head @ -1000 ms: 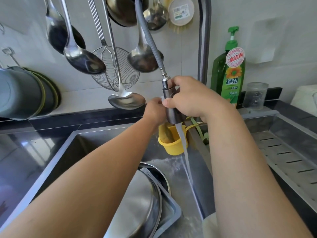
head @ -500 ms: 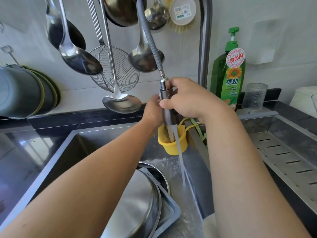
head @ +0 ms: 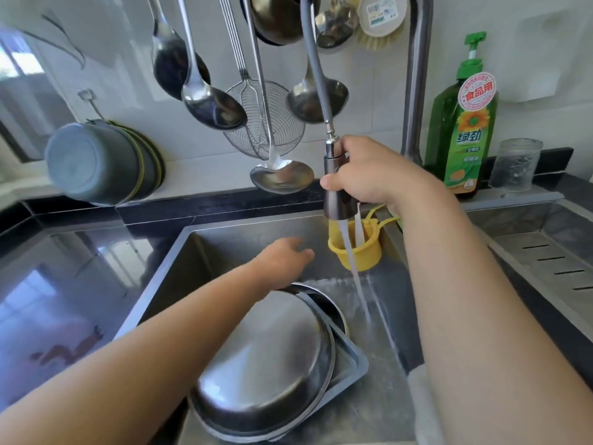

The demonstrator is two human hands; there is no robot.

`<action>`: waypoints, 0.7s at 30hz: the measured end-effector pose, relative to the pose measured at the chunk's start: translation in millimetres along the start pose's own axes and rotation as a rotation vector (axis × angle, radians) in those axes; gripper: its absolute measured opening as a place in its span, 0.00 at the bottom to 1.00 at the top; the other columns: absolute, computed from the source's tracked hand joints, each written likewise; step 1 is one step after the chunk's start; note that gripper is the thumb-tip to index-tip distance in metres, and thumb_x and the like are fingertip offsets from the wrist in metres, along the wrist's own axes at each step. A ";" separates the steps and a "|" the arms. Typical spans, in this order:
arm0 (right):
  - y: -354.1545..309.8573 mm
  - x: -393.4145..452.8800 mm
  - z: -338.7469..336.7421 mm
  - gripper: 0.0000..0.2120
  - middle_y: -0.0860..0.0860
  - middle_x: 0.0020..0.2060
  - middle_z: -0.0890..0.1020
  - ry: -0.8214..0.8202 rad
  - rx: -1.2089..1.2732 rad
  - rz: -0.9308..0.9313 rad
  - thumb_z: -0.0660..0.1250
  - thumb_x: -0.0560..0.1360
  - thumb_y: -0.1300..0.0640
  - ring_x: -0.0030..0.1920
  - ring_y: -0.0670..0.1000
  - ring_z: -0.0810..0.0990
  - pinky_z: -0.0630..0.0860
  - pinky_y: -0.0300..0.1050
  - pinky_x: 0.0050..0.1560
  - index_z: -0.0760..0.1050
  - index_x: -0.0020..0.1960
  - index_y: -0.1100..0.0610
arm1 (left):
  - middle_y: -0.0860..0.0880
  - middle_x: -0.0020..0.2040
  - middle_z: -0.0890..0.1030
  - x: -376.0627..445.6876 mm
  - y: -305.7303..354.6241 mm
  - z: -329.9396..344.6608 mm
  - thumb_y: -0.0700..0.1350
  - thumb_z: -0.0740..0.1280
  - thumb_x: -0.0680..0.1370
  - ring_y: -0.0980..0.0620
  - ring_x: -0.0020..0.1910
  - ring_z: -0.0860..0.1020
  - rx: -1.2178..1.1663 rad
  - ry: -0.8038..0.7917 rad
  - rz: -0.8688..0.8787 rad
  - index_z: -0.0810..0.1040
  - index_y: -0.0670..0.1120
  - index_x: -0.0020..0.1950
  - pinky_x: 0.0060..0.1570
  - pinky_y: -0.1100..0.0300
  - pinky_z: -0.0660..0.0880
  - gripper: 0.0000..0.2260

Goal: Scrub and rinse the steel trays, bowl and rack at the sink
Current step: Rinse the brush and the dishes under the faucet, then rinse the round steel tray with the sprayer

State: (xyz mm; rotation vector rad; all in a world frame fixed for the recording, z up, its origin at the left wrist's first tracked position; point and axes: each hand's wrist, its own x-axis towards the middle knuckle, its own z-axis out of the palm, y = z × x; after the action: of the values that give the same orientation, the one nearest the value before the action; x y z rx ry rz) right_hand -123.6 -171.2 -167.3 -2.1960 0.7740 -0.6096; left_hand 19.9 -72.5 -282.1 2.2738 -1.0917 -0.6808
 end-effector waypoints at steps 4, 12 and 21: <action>-28.0 -10.5 24.6 0.07 0.52 0.48 0.81 -0.058 0.055 -0.039 0.72 0.76 0.55 0.51 0.56 0.82 0.82 0.60 0.54 0.74 0.50 0.50 | 0.40 0.66 0.80 -43.3 -81.6 -36.1 0.50 0.64 0.84 0.41 0.65 0.79 0.339 -0.085 -0.317 0.79 0.39 0.68 0.58 0.55 0.74 0.19; -36.5 -8.8 40.7 0.07 0.54 0.48 0.83 -0.131 0.263 -0.015 0.70 0.78 0.62 0.51 0.56 0.85 0.84 0.54 0.46 0.75 0.48 0.52 | 0.36 0.53 0.82 -87.8 -153.1 -25.8 0.52 0.61 0.82 0.36 0.48 0.84 0.221 -0.294 -0.759 0.71 0.36 0.70 0.50 0.44 0.83 0.23; -46.9 -5.3 55.5 0.16 0.57 0.52 0.84 -0.155 0.447 -0.001 0.71 0.77 0.62 0.53 0.57 0.85 0.85 0.54 0.42 0.74 0.63 0.60 | 0.36 0.56 0.80 -74.8 -169.0 -30.9 0.59 0.65 0.83 0.37 0.51 0.82 -0.602 -0.101 -0.856 0.73 0.40 0.69 0.59 0.40 0.80 0.25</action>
State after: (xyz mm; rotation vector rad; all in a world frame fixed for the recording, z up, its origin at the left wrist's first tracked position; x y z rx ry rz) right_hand -77.0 -115.1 -167.9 -1.8062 0.4987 -0.5447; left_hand 90.7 86.2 -352.0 2.0880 0.1405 -1.2476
